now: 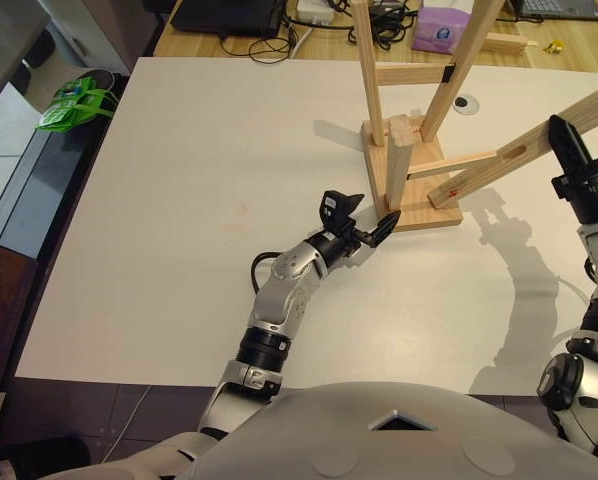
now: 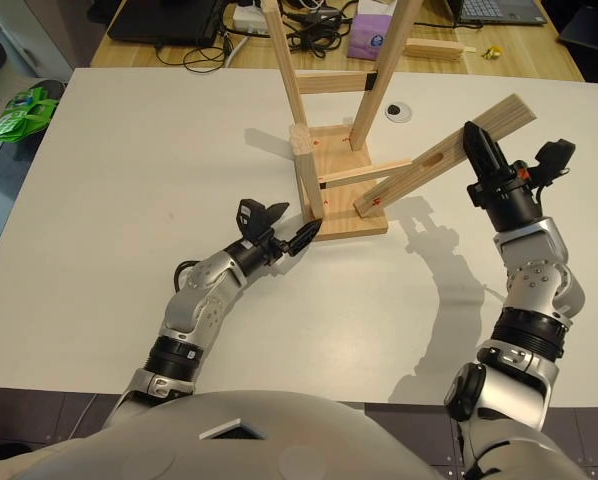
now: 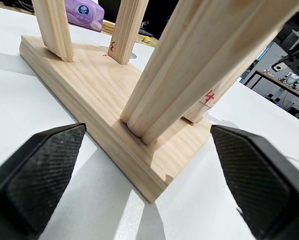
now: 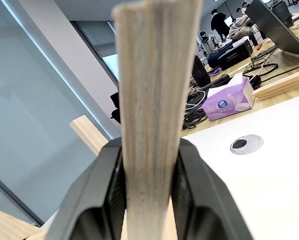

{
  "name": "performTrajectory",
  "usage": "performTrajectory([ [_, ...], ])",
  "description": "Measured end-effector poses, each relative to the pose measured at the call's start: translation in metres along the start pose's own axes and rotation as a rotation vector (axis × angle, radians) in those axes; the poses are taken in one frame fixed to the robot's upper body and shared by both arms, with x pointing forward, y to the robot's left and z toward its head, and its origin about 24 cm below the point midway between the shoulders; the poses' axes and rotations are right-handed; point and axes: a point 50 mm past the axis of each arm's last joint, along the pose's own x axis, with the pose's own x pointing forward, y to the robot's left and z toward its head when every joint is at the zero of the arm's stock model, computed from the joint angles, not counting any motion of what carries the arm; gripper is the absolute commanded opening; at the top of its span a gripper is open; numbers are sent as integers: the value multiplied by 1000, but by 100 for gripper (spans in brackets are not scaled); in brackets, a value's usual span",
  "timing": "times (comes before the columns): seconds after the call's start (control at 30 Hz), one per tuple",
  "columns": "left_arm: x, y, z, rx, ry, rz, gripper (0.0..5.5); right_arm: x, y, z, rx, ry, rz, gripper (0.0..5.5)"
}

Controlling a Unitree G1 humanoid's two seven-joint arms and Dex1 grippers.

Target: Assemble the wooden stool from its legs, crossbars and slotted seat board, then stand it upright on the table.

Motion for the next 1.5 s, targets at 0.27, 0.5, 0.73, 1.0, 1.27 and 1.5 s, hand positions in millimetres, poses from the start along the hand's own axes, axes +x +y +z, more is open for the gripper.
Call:
performTrajectory([
  [0.27,0,2,-4,-7,11,9,462,-4,-11,6,9,-59,-90,100],
  [0.5,0,3,-6,-10,16,11,462,-5,-9,4,-39,-47,-75,100],
  [0.73,0,3,-5,-5,6,19,462,2,20,5,-273,-9,1,100],
  [1.0,0,4,-5,-2,-5,42,462,-6,30,-1,-277,-14,-139,100],
  [1.27,0,6,-8,-8,-1,57,462,4,40,-12,-344,41,-139,100],
  [1.5,0,6,-7,-11,-5,61,462,10,32,-12,-322,45,-152,100],
])
